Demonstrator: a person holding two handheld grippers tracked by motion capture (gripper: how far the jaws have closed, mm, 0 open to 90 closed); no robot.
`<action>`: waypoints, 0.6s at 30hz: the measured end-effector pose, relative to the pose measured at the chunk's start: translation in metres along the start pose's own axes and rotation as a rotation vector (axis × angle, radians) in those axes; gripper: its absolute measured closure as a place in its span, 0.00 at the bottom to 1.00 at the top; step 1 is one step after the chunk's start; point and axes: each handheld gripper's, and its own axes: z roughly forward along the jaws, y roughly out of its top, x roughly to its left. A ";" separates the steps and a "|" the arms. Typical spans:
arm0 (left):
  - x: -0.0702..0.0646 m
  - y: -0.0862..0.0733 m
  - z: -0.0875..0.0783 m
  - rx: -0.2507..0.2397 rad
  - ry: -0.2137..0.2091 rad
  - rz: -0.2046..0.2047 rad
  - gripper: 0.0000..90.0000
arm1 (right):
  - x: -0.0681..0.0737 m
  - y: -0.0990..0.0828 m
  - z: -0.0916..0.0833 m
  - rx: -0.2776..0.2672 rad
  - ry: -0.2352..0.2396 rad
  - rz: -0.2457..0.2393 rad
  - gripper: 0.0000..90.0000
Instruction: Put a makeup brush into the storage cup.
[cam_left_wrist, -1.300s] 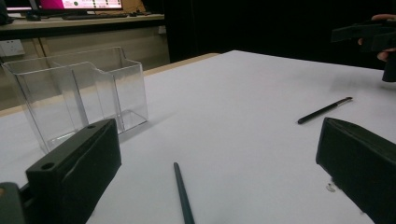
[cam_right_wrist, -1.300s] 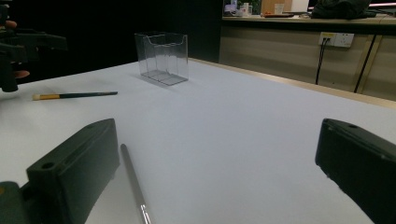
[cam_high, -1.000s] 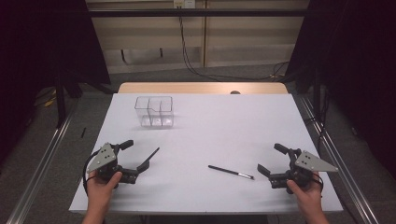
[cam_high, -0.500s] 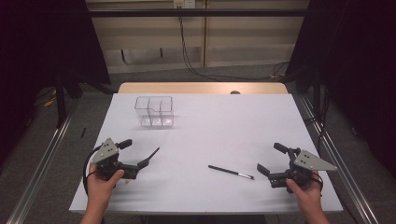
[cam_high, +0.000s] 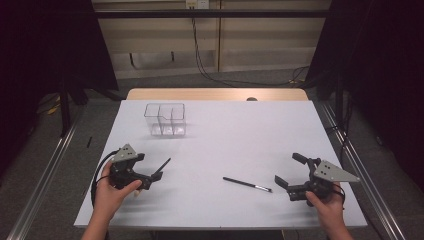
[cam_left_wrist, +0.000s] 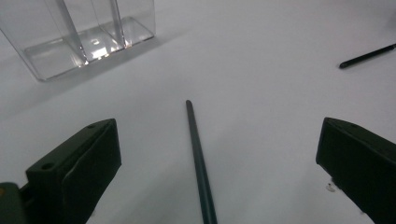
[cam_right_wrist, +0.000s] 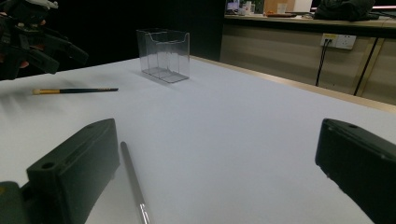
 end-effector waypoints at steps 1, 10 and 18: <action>0.000 0.001 0.001 0.020 -0.007 -0.011 0.00 | 0.000 0.000 0.000 0.002 -0.001 0.000 0.00; -0.001 0.007 0.013 0.213 -0.017 -0.008 0.00 | 0.000 0.000 0.000 0.006 0.001 -0.007 0.00; -0.001 0.015 0.016 0.330 -0.027 0.001 0.00 | 0.001 0.000 0.000 0.008 0.005 -0.012 0.00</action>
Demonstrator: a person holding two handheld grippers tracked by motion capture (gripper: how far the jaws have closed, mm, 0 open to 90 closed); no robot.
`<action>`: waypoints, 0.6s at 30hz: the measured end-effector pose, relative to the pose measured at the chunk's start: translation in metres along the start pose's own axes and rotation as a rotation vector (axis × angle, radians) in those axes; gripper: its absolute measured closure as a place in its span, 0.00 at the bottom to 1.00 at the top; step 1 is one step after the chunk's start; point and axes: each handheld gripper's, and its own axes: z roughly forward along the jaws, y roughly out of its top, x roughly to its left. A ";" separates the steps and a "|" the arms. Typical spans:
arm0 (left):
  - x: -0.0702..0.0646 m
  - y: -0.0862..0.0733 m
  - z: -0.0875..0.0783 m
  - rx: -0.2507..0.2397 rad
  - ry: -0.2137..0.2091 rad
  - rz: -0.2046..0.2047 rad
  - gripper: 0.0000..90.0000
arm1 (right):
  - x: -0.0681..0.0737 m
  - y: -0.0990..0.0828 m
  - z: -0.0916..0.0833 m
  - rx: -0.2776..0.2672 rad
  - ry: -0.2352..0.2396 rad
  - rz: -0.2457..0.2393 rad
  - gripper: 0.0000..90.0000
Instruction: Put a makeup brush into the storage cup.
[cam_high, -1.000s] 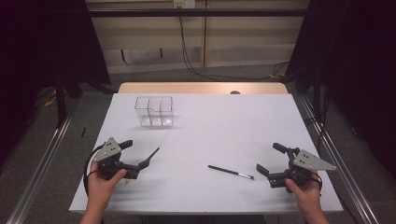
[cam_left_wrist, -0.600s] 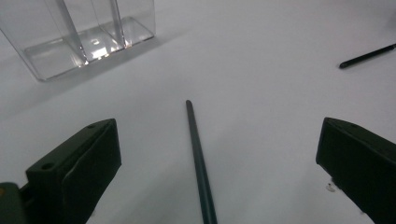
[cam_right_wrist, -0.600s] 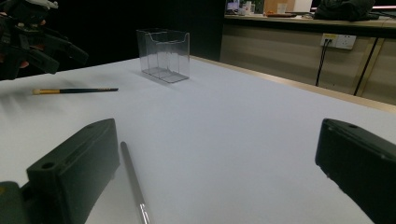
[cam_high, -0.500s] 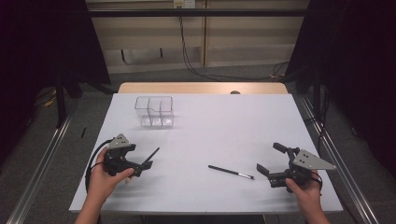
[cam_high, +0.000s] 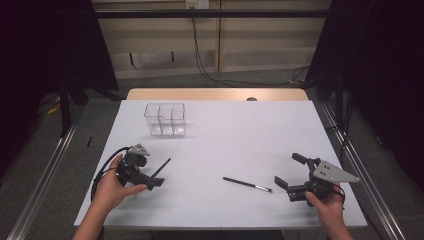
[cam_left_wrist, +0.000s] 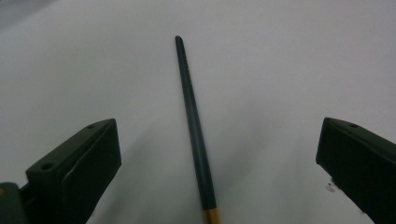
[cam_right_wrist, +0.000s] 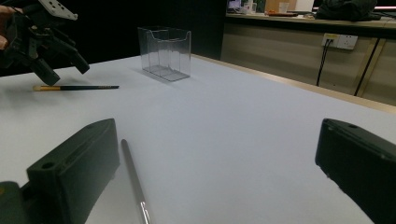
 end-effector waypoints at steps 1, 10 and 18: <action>0.000 0.002 0.000 0.010 0.002 0.009 0.00 | 0.000 0.000 0.000 0.001 -0.001 -0.002 0.00; -0.001 0.015 0.005 0.147 0.015 0.024 0.08 | 0.001 0.000 -0.005 0.000 -0.006 -0.008 0.00; 0.000 0.015 0.006 0.234 0.024 0.020 0.29 | 0.001 0.000 -0.008 -0.001 -0.011 -0.009 0.00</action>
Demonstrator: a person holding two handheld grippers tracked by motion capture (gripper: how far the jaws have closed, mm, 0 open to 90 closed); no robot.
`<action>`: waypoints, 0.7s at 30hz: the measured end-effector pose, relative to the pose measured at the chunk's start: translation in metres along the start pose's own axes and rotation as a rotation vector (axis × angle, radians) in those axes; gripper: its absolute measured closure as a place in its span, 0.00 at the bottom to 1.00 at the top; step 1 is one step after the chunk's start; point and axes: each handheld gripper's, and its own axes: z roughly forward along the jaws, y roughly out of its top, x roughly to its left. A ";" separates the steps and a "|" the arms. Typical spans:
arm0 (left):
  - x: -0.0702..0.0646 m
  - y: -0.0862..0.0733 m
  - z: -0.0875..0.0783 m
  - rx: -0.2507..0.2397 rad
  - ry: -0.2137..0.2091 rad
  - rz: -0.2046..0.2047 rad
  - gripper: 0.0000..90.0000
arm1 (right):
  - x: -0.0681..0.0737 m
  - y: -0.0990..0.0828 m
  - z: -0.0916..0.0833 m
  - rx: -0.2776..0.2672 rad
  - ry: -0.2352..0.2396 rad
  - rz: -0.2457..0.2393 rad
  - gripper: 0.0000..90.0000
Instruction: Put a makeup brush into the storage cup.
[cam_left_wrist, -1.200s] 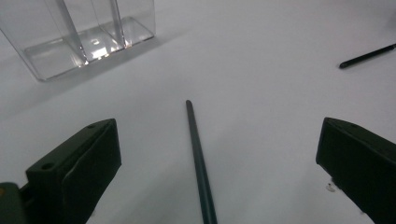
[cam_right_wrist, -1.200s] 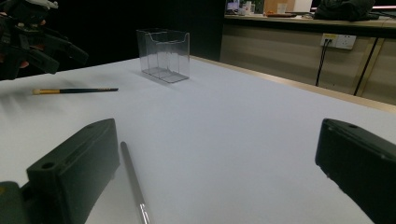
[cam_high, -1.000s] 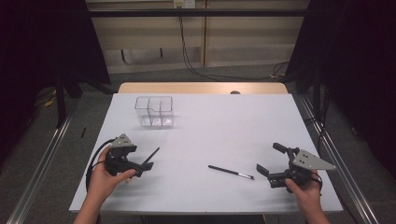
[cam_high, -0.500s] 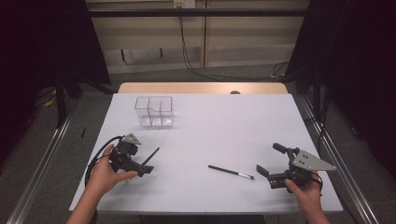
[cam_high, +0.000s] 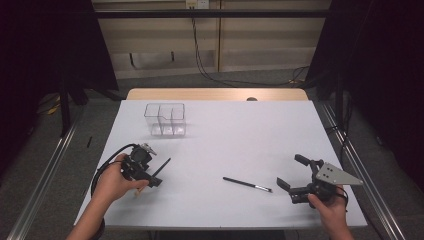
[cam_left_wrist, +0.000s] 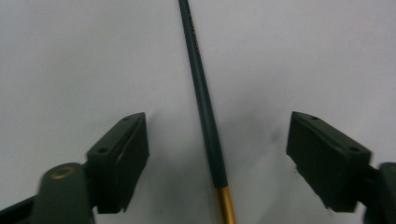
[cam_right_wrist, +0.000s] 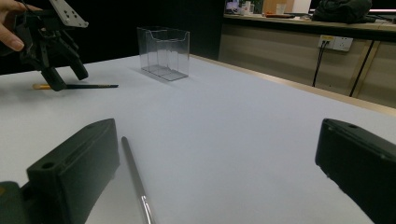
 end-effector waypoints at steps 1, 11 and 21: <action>0.000 0.000 -0.001 0.013 0.005 -0.009 0.32 | 0.000 0.000 0.000 0.000 0.000 -0.001 0.00; 0.004 -0.003 -0.004 0.064 0.006 -0.050 0.51 | 0.000 0.000 0.002 0.004 0.005 -0.001 0.00; -0.001 0.005 -0.004 0.143 0.047 -0.019 0.68 | -0.001 0.000 0.002 0.008 0.004 -0.006 0.00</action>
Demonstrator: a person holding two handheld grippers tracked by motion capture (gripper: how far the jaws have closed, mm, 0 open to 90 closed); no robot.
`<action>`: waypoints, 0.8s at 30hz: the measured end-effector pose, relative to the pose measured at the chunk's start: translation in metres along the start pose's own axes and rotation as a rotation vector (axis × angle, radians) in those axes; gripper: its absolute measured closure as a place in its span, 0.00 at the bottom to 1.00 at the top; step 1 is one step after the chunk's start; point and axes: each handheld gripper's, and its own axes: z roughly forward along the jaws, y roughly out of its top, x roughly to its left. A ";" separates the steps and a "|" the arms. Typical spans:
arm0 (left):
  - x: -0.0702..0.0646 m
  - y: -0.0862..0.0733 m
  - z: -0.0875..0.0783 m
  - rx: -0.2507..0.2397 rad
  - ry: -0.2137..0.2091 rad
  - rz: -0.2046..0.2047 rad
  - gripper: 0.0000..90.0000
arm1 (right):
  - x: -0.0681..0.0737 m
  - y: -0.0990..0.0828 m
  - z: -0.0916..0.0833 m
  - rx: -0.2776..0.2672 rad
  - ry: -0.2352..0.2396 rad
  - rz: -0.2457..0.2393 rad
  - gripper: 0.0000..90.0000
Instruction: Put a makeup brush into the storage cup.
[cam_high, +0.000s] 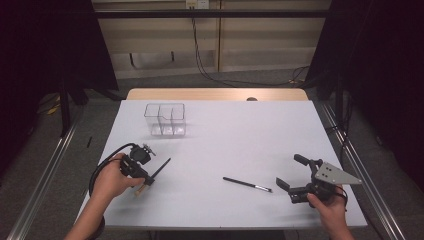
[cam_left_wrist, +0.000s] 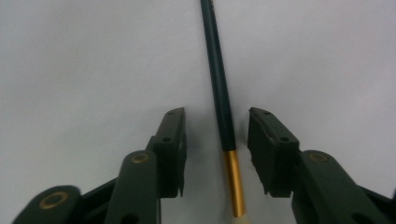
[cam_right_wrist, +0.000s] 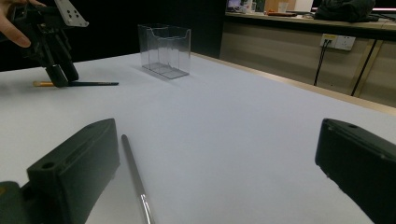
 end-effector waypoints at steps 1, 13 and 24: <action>-0.001 0.001 0.000 0.011 0.006 0.006 0.70 | 0.000 0.000 0.000 0.000 0.000 0.000 0.00; -0.003 0.005 0.002 0.061 -0.007 0.011 0.90 | 0.000 -0.001 0.001 0.010 0.005 -0.011 0.00; -0.003 0.008 0.001 0.073 -0.017 0.022 0.93 | -0.001 -0.001 0.002 0.016 0.004 -0.008 0.00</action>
